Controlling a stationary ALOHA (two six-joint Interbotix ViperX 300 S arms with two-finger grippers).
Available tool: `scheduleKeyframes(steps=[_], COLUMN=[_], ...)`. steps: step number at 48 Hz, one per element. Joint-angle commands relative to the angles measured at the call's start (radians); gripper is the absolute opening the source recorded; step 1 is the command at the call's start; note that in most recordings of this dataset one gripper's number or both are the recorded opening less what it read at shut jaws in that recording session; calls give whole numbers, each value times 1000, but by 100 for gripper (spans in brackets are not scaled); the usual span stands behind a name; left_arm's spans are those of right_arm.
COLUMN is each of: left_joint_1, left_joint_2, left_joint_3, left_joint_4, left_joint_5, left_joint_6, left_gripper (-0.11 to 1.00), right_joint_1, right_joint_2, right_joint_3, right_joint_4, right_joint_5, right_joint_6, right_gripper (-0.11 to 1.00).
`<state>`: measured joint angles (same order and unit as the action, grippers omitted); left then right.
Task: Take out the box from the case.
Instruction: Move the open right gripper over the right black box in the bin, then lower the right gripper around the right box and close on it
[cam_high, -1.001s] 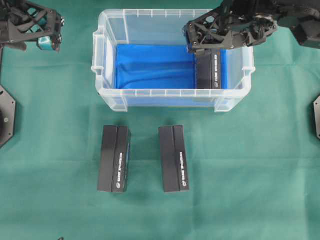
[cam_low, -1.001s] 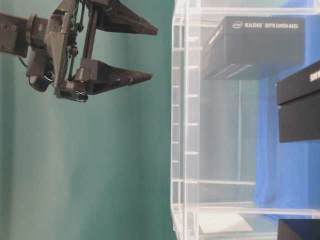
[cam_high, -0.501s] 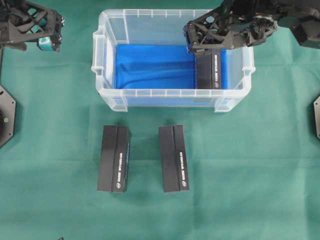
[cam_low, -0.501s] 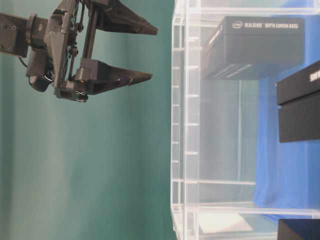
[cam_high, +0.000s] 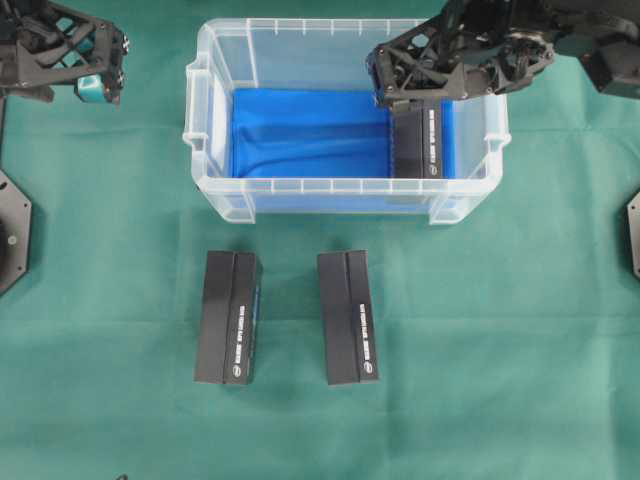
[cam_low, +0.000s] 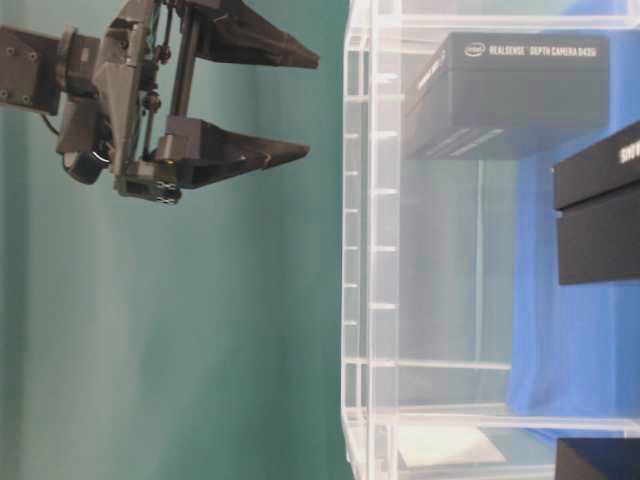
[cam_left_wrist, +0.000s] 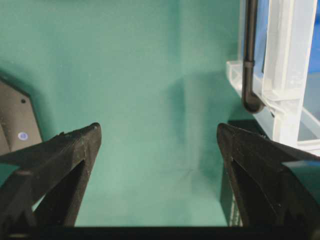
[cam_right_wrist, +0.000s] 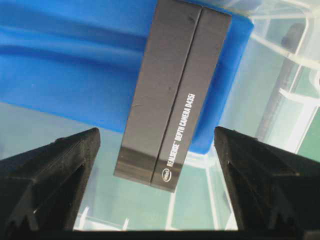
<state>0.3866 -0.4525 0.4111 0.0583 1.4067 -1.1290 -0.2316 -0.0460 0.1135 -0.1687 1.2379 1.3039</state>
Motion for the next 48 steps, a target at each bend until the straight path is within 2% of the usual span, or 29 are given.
scheduleKeyframes(steps=[1,31,48], left_joint_1=[-8,-25,-44], left_joint_2=[-11,-5,-3], left_joint_3=[-11,-14,-14], left_joint_4=[-2,-2,-2], left_joint_5=[-3,-3,-3], left_joint_6=[-2,-2,-9], left_gripper=[98,98,98], right_joint_1=[3,-3,-26], right_joint_2=[-5,11,51], right_joint_3=[-3,118,173], right_joint_4=[0,-2,-2], right_joint_5=[-6,-146,-239], right_joint_6=[2,37,34], right_gripper=[91,91,91])
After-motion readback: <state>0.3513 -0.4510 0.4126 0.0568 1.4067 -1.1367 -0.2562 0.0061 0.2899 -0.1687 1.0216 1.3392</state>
